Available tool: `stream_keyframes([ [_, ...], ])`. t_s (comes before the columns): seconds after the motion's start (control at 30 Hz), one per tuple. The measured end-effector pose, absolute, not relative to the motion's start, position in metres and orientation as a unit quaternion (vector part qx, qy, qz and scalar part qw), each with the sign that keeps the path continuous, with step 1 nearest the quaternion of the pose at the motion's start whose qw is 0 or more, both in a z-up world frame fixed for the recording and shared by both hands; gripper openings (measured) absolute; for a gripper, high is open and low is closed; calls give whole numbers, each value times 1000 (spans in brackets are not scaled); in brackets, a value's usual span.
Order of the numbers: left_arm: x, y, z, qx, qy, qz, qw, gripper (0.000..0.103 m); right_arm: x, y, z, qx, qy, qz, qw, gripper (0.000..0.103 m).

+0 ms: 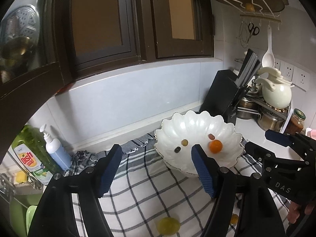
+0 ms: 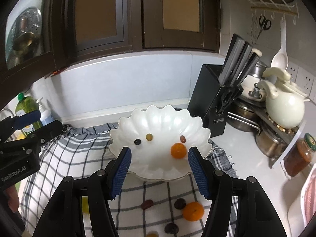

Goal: Organize fruits
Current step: 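Lift both tools out of the bowl back toward the fruits on the towel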

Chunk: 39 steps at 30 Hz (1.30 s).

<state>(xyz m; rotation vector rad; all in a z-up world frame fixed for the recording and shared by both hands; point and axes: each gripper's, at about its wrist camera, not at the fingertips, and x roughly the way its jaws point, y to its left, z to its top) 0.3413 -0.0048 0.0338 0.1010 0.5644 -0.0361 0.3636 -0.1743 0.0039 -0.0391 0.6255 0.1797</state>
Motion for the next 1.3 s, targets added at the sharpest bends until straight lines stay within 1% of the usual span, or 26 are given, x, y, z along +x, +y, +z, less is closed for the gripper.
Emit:
stream_keyframes([
  [0.27, 313, 3, 37, 51, 267, -26, 962, 74, 330, -167, 12, -22, 280, 87, 956, 61],
  [0.7, 281, 10, 35, 60, 257, -36, 964, 74, 301, -163, 9, -19, 268, 87, 959, 61],
  [1.07, 262, 16, 11, 74, 272, -34, 959, 75, 275, -160, 1, -21, 255, 76, 964, 61],
  [1.3, 252, 17, 1, 76, 274, -35, 958, 75, 268, -159, -12, -12, 268, 77, 960, 61],
])
